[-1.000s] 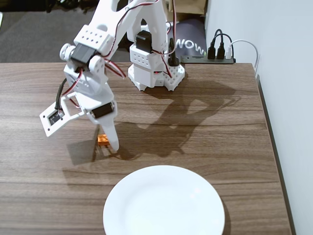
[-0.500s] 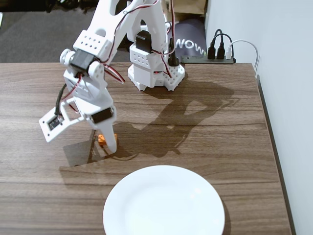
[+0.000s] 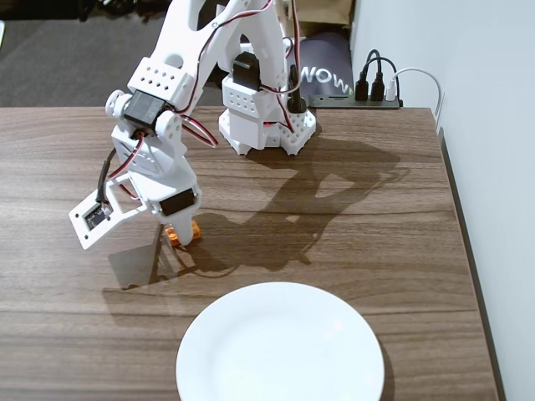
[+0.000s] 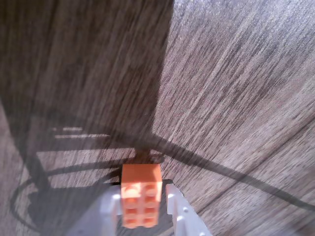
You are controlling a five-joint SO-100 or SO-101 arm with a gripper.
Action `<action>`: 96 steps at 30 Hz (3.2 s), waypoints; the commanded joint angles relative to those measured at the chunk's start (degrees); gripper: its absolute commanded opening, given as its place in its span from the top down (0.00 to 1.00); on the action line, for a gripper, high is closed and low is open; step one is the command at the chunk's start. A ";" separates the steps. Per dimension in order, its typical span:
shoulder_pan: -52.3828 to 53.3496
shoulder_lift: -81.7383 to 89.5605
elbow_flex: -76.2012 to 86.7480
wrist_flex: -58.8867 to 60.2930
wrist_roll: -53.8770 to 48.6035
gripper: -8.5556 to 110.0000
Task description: Grasp a lego block and put it on the plate.
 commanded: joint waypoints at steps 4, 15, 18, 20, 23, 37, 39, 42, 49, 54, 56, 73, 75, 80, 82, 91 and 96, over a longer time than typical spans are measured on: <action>-0.62 0.44 0.00 -0.53 0.53 0.87; -3.16 3.60 -0.62 0.00 -1.32 0.87; -5.63 6.59 -1.32 0.44 -4.22 0.87; -7.38 8.00 -2.02 1.14 -6.06 0.87; -9.76 10.11 -3.52 2.20 -8.44 0.87; -20.30 16.35 -6.42 1.93 -18.19 0.87; -21.62 17.05 -6.86 1.93 -19.07 0.87; -23.47 17.31 -8.17 1.49 -20.04 0.87; -25.66 15.03 -12.04 -2.02 -21.80 0.88; -27.42 13.71 -12.74 -7.47 -24.08 0.88; -28.12 12.83 -13.10 -9.14 -25.14 0.88; -29.97 -0.79 -21.36 -15.38 -27.07 0.88; -30.23 -3.69 -23.64 -14.59 -26.19 0.88; -31.29 -9.49 -27.25 -13.27 -23.73 0.88; -31.90 -10.20 -27.33 -13.10 -22.68 0.88; -33.57 -10.37 -27.42 -11.25 -20.65 0.88; -33.66 -11.07 -27.42 -10.90 -20.30 0.88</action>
